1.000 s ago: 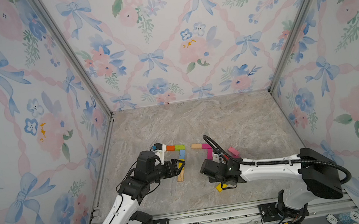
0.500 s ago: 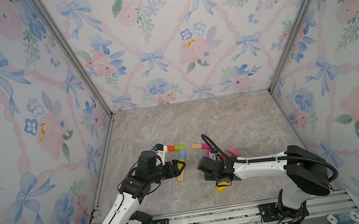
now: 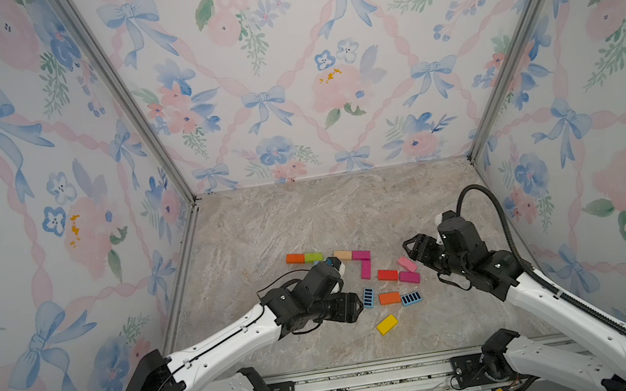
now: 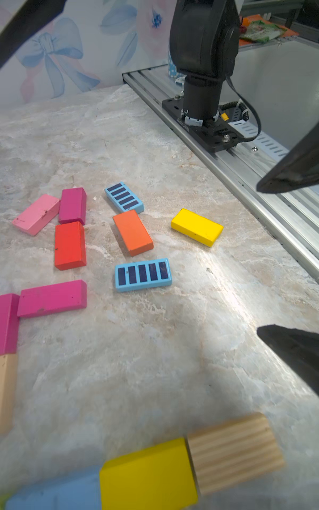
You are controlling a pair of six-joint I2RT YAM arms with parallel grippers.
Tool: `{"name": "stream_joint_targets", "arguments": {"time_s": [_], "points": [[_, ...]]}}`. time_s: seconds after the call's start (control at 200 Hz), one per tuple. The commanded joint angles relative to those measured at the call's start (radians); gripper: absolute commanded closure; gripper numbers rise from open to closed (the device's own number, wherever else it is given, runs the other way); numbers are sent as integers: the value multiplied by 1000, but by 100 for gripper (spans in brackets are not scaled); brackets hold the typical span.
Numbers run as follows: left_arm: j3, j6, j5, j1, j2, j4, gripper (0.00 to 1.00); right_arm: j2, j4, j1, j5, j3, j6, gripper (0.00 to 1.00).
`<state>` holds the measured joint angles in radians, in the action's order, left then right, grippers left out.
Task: Assemble the number 7 with building blocks
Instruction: Place the building block at the center of the board, then assemble the building block at the center of the board.
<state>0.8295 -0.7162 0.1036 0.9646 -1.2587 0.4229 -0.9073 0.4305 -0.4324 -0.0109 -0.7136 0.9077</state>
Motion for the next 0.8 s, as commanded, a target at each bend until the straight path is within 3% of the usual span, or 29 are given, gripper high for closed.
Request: {"name": "stream_joint_targets", "arguments": {"time_s": [0.0, 0.165, 0.38, 0.705, 0.795], "points": [[89, -9, -105, 48, -138, 15, 24, 53, 82, 126, -219, 40, -120, 30], [202, -3, -133, 66, -339, 19, 28, 41, 107, 250, -351, 63, -199, 30], [287, 3, -130, 68, -498, 29, 33, -22, 99, 306, -418, 59, -269, 30], [377, 24, -176, 63, -613, 115, 34, -81, 54, 331, -456, 75, -276, 30], [381, 29, -173, 56, -627, 120, 38, -90, 45, 334, -457, 80, -276, 31]]}}
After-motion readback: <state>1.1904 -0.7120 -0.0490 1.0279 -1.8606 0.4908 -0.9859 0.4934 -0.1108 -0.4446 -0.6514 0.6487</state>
